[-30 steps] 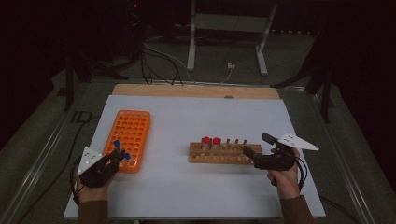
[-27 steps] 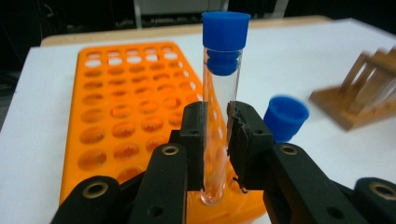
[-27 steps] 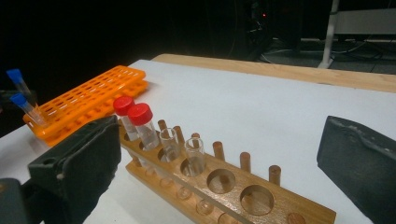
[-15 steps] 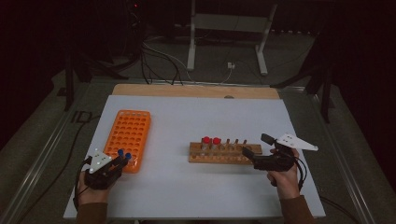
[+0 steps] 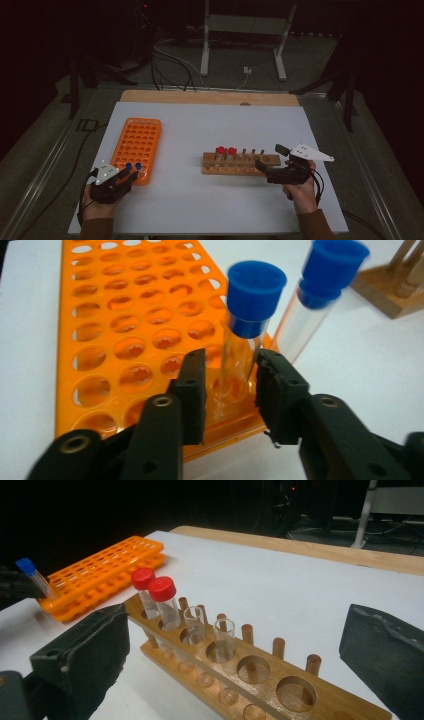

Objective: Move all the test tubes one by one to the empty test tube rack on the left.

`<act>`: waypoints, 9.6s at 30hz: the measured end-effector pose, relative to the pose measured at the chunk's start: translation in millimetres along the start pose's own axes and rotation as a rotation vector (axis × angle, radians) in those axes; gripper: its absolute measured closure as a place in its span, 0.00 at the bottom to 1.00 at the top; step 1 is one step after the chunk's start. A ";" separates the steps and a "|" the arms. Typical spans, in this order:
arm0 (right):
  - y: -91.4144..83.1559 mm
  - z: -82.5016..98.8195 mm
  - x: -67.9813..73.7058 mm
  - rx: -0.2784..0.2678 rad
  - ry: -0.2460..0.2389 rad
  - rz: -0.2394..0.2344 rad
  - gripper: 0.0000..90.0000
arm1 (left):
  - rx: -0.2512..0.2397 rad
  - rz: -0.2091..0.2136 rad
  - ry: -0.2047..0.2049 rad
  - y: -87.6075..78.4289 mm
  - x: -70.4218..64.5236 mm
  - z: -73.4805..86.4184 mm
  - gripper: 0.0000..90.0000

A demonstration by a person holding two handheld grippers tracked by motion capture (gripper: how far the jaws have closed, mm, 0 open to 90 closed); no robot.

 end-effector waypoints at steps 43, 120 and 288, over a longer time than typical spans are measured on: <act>53.4 26.1 4.3 0.130 -0.134 0.024 0.80 | -0.302 0.078 -0.093 -29.5 -29.7 -67.9 0.00; 43.9 0.6 107.0 0.075 -0.161 -0.334 0.84 | -0.180 0.529 0.262 23.5 -213.6 -76.2 0.84; 69.3 17.5 22.0 0.109 -0.139 -0.009 0.85 | -0.284 0.088 -0.092 -25.2 -40.0 -72.9 0.01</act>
Point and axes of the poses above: each handheld gripper's, and its own axes: y roughly forward along the jaws, z roughly out of its underside, x roughly to its left, the point moved 6 cm from there along y, roughly forward along the jaws, and after that the axes turned 4 degrees about -z, right-handed, at the moved point
